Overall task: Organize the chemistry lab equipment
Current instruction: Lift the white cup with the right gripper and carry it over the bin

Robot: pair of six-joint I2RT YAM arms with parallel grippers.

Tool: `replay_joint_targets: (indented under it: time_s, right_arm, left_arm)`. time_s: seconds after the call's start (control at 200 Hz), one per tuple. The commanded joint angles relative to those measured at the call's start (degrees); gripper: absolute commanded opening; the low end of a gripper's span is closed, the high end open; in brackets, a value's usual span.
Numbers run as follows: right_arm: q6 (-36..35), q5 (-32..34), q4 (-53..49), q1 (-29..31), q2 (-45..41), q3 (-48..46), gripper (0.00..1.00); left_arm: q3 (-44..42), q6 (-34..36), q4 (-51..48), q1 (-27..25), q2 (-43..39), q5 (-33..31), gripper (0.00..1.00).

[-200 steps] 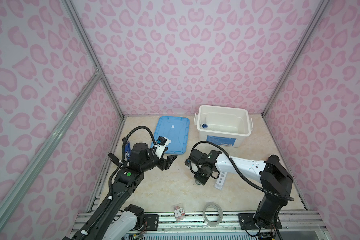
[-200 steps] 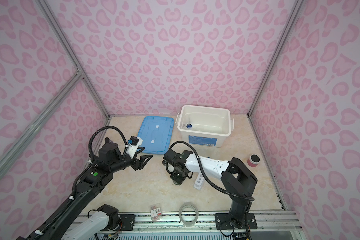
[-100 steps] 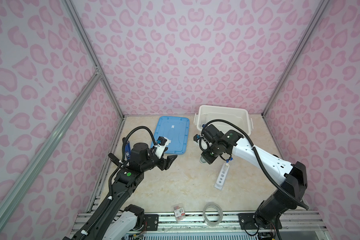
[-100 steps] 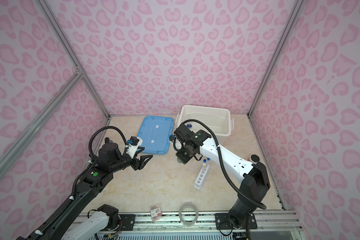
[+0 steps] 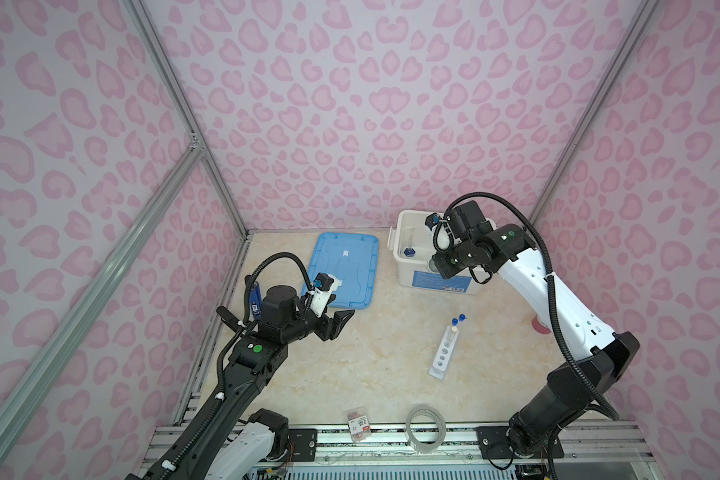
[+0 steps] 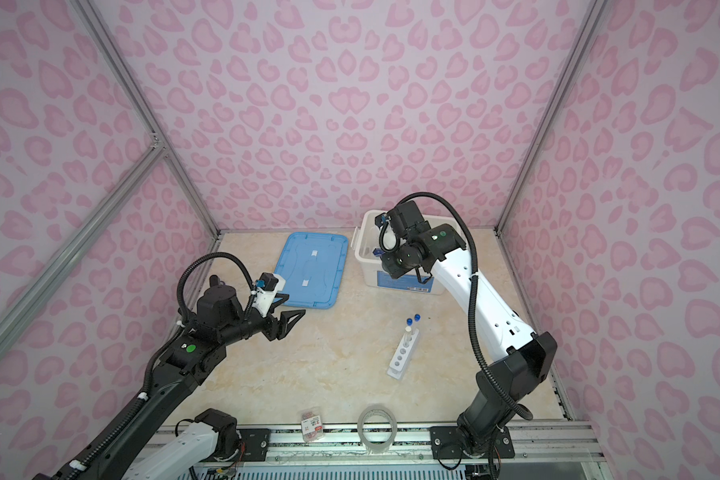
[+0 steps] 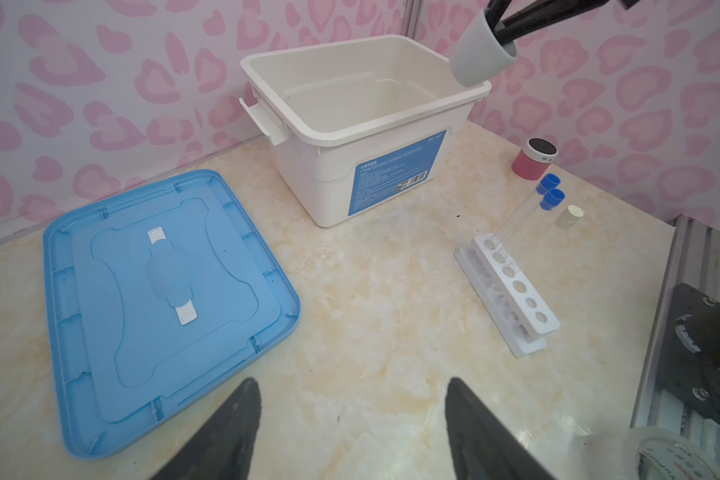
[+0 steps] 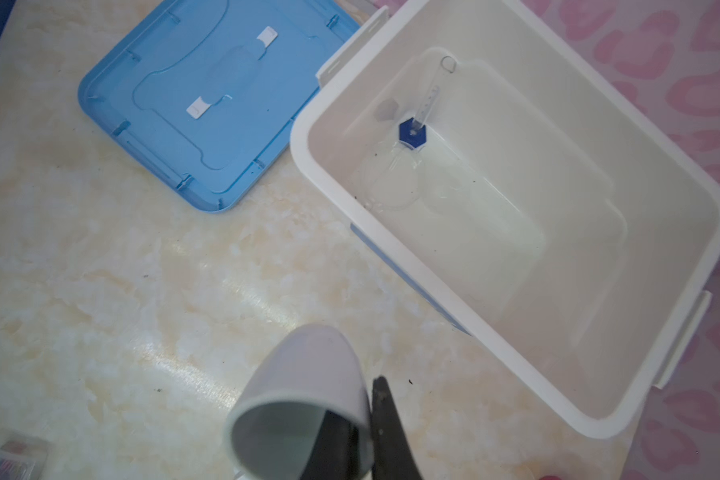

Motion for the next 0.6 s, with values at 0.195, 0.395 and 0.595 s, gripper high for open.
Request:
replay_joint_targets:
  time_s: [0.195,0.395,0.595]
  right_arm:
    - [1.81,3.05,4.79,-10.34,4.89,3.37,0.08]
    - [2.25,3.66,4.74,-16.12,12.16,8.25,0.08]
    - [2.20,3.26,2.29,-18.88,21.31,16.59,0.08]
  left_arm:
    - [-0.04,1.01,1.39,0.05,-0.44,-0.41,0.72]
    - [0.04,1.19,1.27,0.11,-0.20,-0.52,0.72]
    - [-0.15,1.01,1.00,0.12,-0.74,-1.13,0.72]
